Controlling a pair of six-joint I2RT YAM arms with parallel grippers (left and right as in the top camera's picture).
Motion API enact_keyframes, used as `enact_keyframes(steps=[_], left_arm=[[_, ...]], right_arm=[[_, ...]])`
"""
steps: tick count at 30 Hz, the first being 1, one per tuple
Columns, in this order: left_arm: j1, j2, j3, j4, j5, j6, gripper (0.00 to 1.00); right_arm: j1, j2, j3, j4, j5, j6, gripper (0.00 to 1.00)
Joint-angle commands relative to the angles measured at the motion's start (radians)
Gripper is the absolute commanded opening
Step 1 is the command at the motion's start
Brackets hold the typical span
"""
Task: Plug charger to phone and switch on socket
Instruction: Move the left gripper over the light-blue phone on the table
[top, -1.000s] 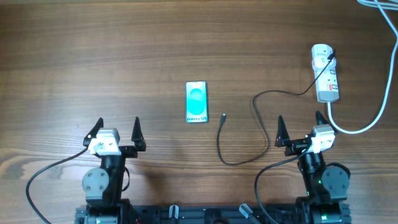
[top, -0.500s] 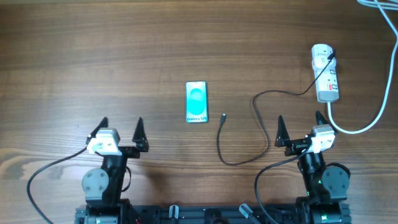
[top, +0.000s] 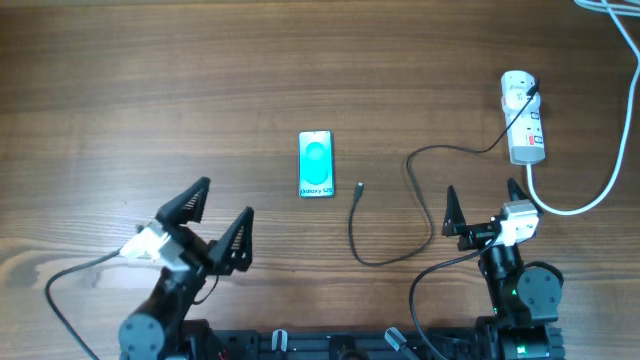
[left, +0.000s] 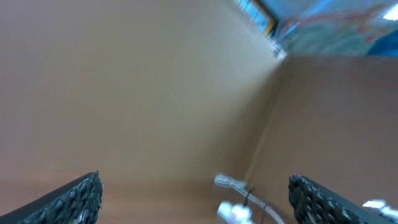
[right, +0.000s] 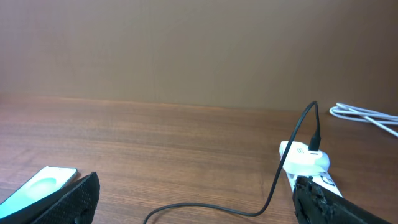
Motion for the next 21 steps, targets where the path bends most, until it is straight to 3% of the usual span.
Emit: enact_keyframes(steps=[1,5,10,12,16,21], left_arm=[[0.008,0.022,0.122,-0.03,-0.024,-0.037,1.0],[0.008,0.196,0.384,-0.285,0.021,0.061,1.0],[0.007,0.526,0.81,-0.888,0.071,0.137,1.0],[0.007,0.648,0.946,-1.042,0.152,0.152,0.99],[0.007,0.813,1.062,-1.161,0.421,0.127,1.0],[-0.036,0.906,1.063,-1.199,0.39,0.115,1.0]], right_arm=[[-0.004,-0.006,-0.003,0.002,0.018,-0.012,1.0],[-0.004,-0.006,-0.003,0.002,0.018,-0.013,1.0],[-0.004,-0.006,-0.003,0.002,0.018,-0.012,1.0],[-0.004,-0.006,-0.003,0.002,0.018,-0.012,1.0],[-0.004,-0.006,-0.003,0.002,0.018,-0.012,1.0],[-0.004,-0.006,-0.003,0.002,0.018,-0.013,1.0]])
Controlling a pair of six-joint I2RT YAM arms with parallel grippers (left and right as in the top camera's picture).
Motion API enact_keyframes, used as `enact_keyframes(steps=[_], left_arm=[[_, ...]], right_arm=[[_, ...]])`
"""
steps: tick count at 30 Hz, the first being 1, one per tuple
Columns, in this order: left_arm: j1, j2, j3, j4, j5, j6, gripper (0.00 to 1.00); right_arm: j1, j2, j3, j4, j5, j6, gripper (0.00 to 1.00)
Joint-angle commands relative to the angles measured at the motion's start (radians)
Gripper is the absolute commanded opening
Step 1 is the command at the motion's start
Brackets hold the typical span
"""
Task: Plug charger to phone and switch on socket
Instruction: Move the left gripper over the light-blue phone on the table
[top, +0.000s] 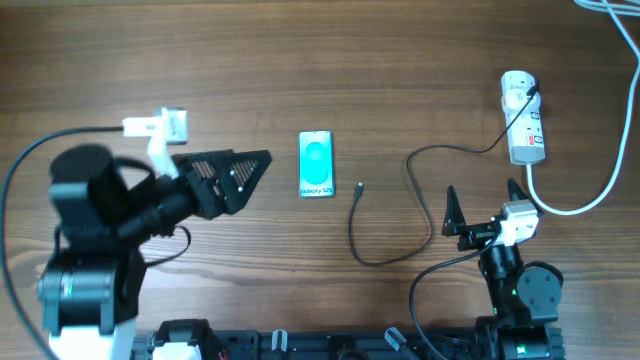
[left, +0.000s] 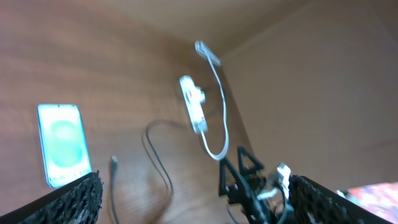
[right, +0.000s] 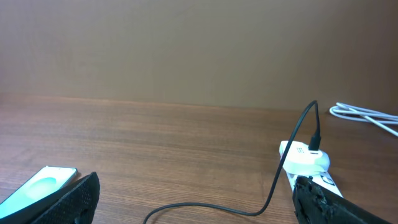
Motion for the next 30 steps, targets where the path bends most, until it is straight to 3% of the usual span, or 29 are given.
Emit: enact_keyframes(steps=[1,5,9,13,16,18,30], left_arm=[[-0.055,0.062,0.013,-0.04,-0.003,-0.013,0.99],[-0.189,0.122,0.059,-0.098,-0.24,-0.06,1.0],[-0.305,0.271,0.219,-0.241,-0.354,-0.06,1.0],[-0.391,0.478,0.466,-0.469,-0.54,-0.06,1.0],[-0.45,0.732,0.747,-0.734,-0.711,-0.06,1.0],[-0.467,0.847,0.839,-0.824,-0.752,-0.06,1.0],[-0.496,1.148,0.862,-0.706,-0.763,-0.048,1.0]], right_arm=[[-0.004,-0.006,-0.002,0.002,0.017,-0.012,1.0],[-0.004,-0.006,-0.002,0.002,0.017,-0.012,1.0],[-0.004,-0.006,-0.002,0.002,0.017,-0.012,1.0],[-0.004,-0.006,-0.002,0.002,0.017,-0.012,1.0],[-0.004,-0.006,-0.002,0.002,0.017,-0.012,1.0],[-0.004,-0.006,-0.002,0.002,0.017,-0.012,1.0],[-0.004,-0.006,-0.002,0.002,0.017,-0.012,1.0]])
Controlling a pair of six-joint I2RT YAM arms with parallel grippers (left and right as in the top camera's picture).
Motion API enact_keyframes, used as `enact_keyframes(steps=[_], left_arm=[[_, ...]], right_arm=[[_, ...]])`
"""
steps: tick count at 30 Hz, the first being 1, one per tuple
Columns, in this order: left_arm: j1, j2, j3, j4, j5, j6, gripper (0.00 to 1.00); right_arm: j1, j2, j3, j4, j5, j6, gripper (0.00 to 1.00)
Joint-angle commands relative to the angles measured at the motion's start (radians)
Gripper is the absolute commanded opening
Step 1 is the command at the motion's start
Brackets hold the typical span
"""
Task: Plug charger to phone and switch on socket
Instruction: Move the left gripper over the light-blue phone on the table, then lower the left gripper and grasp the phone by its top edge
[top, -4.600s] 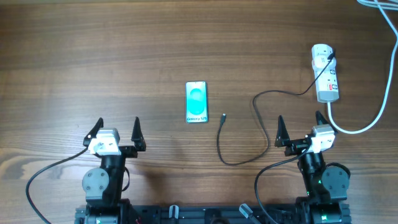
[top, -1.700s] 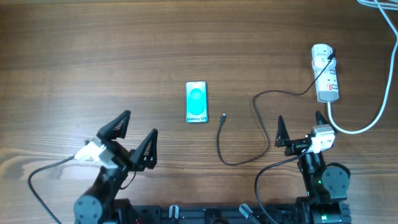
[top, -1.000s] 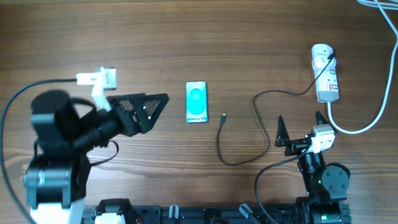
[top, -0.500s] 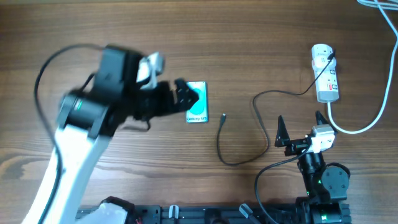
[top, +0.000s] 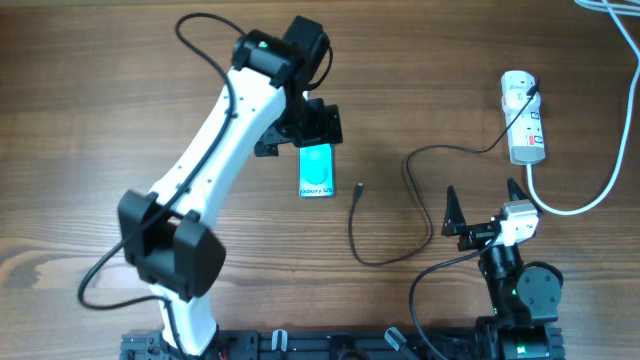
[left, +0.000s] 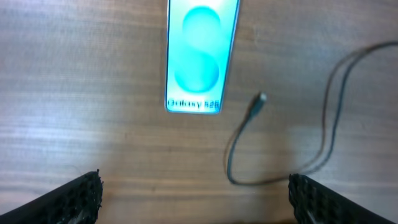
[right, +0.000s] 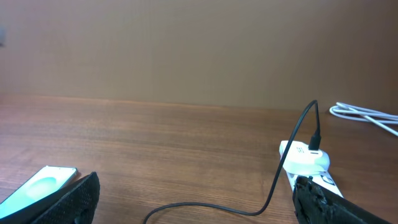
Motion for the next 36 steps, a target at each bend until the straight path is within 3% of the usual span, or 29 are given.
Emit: enact_keyframes(steps=[1,5,21,36], left_arm=[[-0.005,0.05,0.018,0.043,-0.041,0.009,1.0],[-0.005,0.098,0.018,0.097,-0.108,0.008,1.0],[-0.037,0.227,0.016,0.2,-0.105,0.002,1.0],[-0.035,0.318,0.016,0.217,-0.105,0.066,1.0]], right_arm=[[-0.004,-0.006,-0.002,0.002,0.017,-0.012,1.0],[-0.004,-0.006,-0.002,0.002,0.017,-0.013,1.0],[-0.004,-0.006,-0.002,0.002,0.017,-0.013,1.0],[-0.004,-0.006,-0.002,0.002,0.017,-0.013,1.0]])
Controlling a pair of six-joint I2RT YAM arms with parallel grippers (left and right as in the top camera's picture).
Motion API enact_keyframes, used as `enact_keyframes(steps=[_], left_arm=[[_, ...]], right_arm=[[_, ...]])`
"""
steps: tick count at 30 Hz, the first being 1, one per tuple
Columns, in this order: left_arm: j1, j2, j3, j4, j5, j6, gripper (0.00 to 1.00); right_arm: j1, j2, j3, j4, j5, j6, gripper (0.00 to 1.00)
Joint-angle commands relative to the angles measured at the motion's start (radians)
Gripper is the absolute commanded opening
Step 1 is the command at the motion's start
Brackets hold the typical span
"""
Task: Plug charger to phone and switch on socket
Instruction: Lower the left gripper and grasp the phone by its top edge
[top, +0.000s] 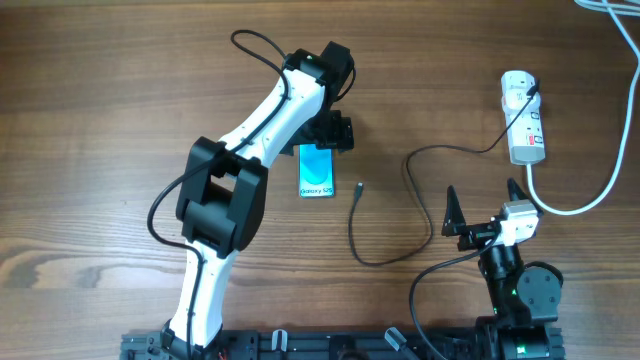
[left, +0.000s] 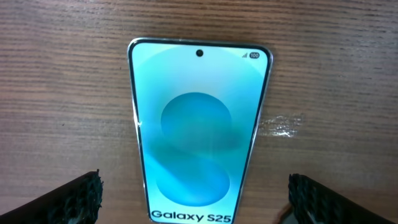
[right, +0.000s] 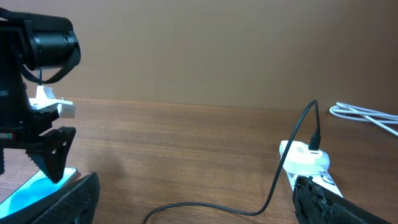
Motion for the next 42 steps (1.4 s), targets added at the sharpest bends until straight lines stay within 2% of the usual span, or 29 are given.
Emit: enact_keyframes(steps=[1,23,28,33,42], left_arm=[[-0.001,0.02,0.015,0.01,-0.013,0.059,1.0],[0.028,0.065,0.014,0.015,0.002,0.057,1.0],[0.039,0.065,-0.007,0.028,0.074,0.057,1.0],[0.02,0.066,-0.066,0.084,0.072,0.057,1.0],[-0.003,0.066,-0.077,0.09,0.013,0.026,1.0]], right_arm=[[-0.004,-0.006,-0.002,0.003,0.017,-0.013,1.0],[-0.004,-0.006,-0.002,0.003,0.017,-0.012,1.0],[-0.004,-0.006,-0.002,0.003,0.017,-0.012,1.0],[-0.004,-0.006,-0.002,0.003,0.017,-0.012,1.0],[-0.004,-0.006,-0.002,0.003,0.017,-0.013,1.0]])
